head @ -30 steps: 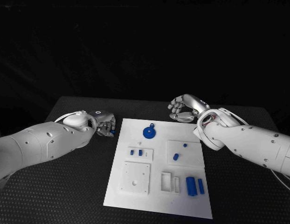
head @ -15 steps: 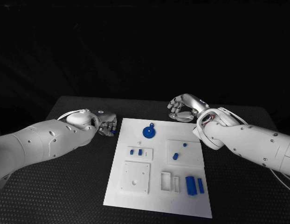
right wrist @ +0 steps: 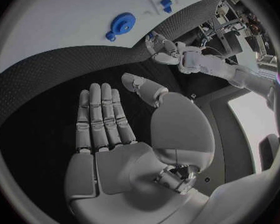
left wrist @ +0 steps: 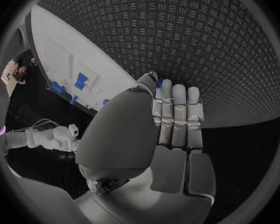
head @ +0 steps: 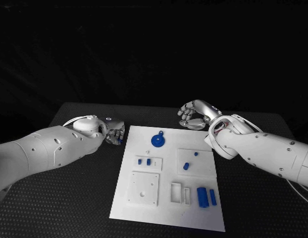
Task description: Assemble the parts on the task board
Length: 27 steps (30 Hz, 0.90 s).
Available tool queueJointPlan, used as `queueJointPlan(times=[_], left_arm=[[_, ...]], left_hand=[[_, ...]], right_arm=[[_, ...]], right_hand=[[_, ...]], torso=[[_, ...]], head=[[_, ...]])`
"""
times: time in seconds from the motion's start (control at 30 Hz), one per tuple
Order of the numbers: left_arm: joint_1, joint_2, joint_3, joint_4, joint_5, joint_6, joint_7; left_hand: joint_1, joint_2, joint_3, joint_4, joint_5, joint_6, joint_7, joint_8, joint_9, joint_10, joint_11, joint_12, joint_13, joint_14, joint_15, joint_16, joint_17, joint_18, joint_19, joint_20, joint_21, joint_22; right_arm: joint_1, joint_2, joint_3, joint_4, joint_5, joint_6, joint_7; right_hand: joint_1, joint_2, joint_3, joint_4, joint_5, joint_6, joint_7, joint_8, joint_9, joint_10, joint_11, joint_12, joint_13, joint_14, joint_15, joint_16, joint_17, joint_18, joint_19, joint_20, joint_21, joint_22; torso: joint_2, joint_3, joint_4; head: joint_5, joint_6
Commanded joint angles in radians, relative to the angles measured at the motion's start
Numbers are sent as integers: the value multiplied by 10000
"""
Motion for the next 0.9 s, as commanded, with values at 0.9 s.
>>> queueJointPlan(times=[0.9], left_arm=[[-261,-758,-143,601,849,-1571,424]], left_hand=[[-3459,535,2861,-3939,140,115,-2,194,180,1999,-6,-3034,-1214,737,-290,-80,-680,-155,659,-594,132,217]], right_arm=[[2,-111,4,40,63,77,114]], right_hand=[[36,37,-110,-2,91,-64,-8,29,-22,83,3,-68,-73,-42,62,-35,-48,-176,-52,35,-96,30]], torso=[[-9,-20,35]], head=[[0,64]])
